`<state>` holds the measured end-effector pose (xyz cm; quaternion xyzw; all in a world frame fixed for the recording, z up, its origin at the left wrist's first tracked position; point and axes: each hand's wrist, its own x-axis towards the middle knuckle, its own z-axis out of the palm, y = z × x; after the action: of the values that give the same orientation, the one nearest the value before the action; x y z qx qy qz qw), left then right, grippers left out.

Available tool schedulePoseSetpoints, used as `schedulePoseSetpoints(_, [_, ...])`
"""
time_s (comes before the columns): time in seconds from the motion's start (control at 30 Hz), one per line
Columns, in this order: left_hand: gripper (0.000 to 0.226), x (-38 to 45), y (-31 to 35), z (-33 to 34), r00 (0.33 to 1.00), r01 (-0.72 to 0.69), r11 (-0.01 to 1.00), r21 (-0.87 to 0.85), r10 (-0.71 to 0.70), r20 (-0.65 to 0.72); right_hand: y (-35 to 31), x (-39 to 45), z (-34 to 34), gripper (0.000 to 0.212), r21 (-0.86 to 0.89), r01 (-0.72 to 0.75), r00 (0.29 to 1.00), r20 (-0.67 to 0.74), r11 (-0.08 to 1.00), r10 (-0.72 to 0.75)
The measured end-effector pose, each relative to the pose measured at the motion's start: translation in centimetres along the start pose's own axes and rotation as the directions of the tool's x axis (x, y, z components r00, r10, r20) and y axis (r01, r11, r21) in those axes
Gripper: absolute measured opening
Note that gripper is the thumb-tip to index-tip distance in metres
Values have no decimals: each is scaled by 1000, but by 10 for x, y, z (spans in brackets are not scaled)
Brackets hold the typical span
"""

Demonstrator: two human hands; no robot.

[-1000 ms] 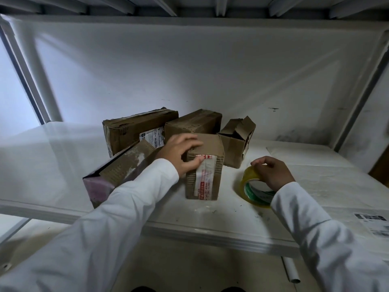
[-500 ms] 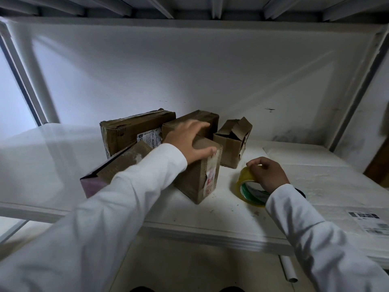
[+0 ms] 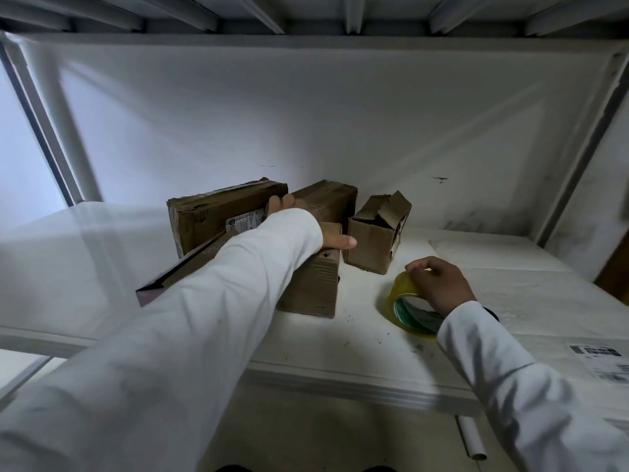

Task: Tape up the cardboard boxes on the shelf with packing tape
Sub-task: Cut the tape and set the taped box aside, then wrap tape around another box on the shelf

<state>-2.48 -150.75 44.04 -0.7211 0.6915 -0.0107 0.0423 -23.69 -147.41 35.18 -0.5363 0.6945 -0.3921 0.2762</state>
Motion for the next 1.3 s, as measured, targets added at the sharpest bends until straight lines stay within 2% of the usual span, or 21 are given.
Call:
schedulePoseSetpoints(0.03, [99, 2, 0, 4, 999, -39, 999, 23, 40, -30, 0, 0, 0, 18, -1, -2, 1000, 1, 1000, 2])
schedulePoseSetpoints(0.1, [89, 4, 0, 11, 996, -64, 997, -47, 61, -67, 0, -1, 1, 19, 0, -6, 1000, -1, 1000, 6])
schedulePoseSetpoints(0.17, [87, 5, 1, 12, 994, -39, 993, -108, 27, -111, -1, -1, 1, 19, 3, -10, 1000, -11, 1000, 10])
schedulePoseSetpoints(0.23, [81, 3, 7, 8, 989, 25, 998, -57, -33, -145, 0, 0, 1, 19, 1, -8, 1000, -20, 1000, 8])
schedulePoseSetpoints(0.33, [74, 8, 10, 9, 988, 104, 994, -25, -106, -109, -1, 2, 2, 20, -4, -3, 1000, -23, 1000, 3])
schedulePoseSetpoints(0.5, [59, 16, -8, 19, 981, 138, 966, -220, -164, -102, 0, 3, 2, 19, 10, 9, 999, -40, 1000, -8])
schedulePoseSetpoints(0.63, [38, 5, -12, 22, 945, 197, 922, -334, -270, -186, -5, -1, -8, 18, 104, 23, 999, -42, 994, -18])
schedulePoseSetpoints(0.73, [31, 7, -13, 22, 918, 83, 946, -314, -195, -344, -13, -6, -15, 16, 110, 57, 998, -12, 992, -56])
schedulePoseSetpoints(0.8, [30, 7, -13, 20, 896, -24, 978, -209, -72, -437, -21, -12, -20, 14, 123, 99, 995, 12, 987, -101])
schedulePoseSetpoints(0.87, [28, 0, -8, 14, 842, -171, 978, -118, 83, -533, -30, -15, -23, 11, 150, 150, 988, 15, 977, -154])
schedulePoseSetpoints(0.93, [30, -16, 5, 6, 768, -402, 911, -90, 281, -576, -39, -19, -22, 11, 180, 169, 984, 22, 969, -176])
schedulePoseSetpoints(0.97, [33, -23, 14, 3, 755, -492, 863, -115, 357, -551, -42, -20, -21, 12, 204, 168, 984, 28, 964, -177])
schedulePoseSetpoints(1.0, [38, -30, 24, 2, 770, -540, 824, -172, 400, -497, -46, -22, -19, 14, 228, 170, 983, 28, 959, -181])
schedulePoseSetpoints(1.1, [38, -35, 41, 9, 863, -503, 703, -502, 382, -330, -52, -27, -16, 21, 307, 204, 976, 14, 930, -219])
schedulePoseSetpoints(1.17, [17, -34, 44, 16, 885, -462, 548, -698, 328, -329, -54, -32, -16, 21, 328, 224, 970, 12, 918, -242])
schedulePoseSetpoints(1.2, [8, -35, 44, 17, 890, -453, 510, -731, 300, -343, -55, -34, -16, 20, 326, 228, 969, 14, 918, -246])
schedulePoseSetpoints(1.23, [12, -37, 45, 17, 890, -456, 515, -726, 285, -356, -54, -34, -16, 18, 311, 235, 968, 12, 921, -250])
schedulePoseSetpoints(1.3, [14, -43, 47, 14, 888, -459, 586, -668, 268, -374, -55, -37, -16, 11, 301, 229, 969, 15, 926, -245])
